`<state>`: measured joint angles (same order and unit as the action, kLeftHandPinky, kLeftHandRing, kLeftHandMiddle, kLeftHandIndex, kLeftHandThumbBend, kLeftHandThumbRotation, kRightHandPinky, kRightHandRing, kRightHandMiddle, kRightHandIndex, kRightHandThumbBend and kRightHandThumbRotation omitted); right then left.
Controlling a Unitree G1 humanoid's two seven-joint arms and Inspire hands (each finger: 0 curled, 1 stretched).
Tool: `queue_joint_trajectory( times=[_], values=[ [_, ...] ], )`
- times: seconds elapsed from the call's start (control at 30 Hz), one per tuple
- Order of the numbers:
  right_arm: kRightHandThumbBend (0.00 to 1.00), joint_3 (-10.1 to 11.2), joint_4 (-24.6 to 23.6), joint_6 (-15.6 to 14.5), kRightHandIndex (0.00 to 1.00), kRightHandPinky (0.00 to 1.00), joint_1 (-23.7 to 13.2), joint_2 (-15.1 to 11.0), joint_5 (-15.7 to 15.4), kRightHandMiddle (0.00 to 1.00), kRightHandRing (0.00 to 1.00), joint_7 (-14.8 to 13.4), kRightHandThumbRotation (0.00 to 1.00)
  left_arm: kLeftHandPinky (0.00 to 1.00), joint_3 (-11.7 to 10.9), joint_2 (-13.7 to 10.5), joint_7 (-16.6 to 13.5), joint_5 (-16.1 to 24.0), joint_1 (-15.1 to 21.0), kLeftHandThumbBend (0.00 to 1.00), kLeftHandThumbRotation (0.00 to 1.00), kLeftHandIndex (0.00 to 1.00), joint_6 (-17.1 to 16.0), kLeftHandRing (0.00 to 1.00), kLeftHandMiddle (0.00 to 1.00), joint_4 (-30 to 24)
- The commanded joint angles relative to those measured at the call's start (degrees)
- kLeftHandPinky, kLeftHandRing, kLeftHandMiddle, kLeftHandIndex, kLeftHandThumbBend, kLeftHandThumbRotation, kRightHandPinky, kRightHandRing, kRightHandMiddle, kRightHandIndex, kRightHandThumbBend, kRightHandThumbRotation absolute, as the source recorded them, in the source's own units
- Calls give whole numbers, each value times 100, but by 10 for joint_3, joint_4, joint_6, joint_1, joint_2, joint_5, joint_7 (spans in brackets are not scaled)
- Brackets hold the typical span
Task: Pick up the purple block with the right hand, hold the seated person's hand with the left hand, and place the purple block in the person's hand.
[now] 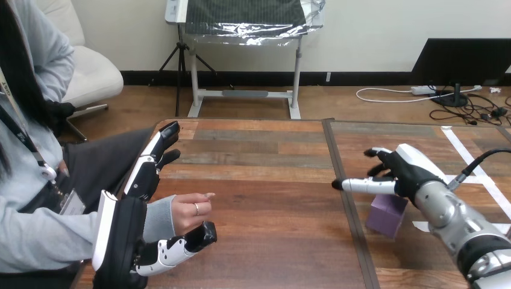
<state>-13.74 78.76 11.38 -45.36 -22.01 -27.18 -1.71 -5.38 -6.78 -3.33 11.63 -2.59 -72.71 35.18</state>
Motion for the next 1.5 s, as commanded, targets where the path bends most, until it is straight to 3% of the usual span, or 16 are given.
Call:
queue_joint_trajectory(
  times=[0.0, 0.2, 0.53, 0.8, 1.1, 1.47],
  values=[
    [100, 12, -40, 25, 95, 81, -33, -26, 16, 93, 91, 14, 62, 84, 0, -5, -3, -1, 21, 100, 68, 90, -11, 91, 92, -19],
    [100, 11, -43, 46, 97, 85, -31, -36, 16, 97, 95, 23, 64, 84, 1, -9, -1, -3, 24, 100, 68, 90, -14, 91, 92, -14],
    [100, 12, -55, 66, 100, 91, -30, -55, 25, 100, 99, 64, 65, 84, -5, -8, -5, 6, 23, 100, 69, 90, -12, 91, 92, -20],
    [100, 16, -65, 86, 100, 94, -23, -67, 31, 100, 100, 75, 64, 84, -3, -11, -2, 0, 22, 100, 68, 90, -8, 91, 92, -22],
    [100, 13, -64, 88, 100, 97, -17, -79, 30, 100, 100, 82, 60, 84, -4, -13, -2, 0, 26, 100, 68, 91, -13, 91, 92, -19],
    [100, 6, -73, 108, 100, 97, -4, -90, 24, 100, 100, 79, 62, 84, 2, -13, 1, -11, 27, 100, 68, 91, -9, 92, 92, -22]
  ],
)
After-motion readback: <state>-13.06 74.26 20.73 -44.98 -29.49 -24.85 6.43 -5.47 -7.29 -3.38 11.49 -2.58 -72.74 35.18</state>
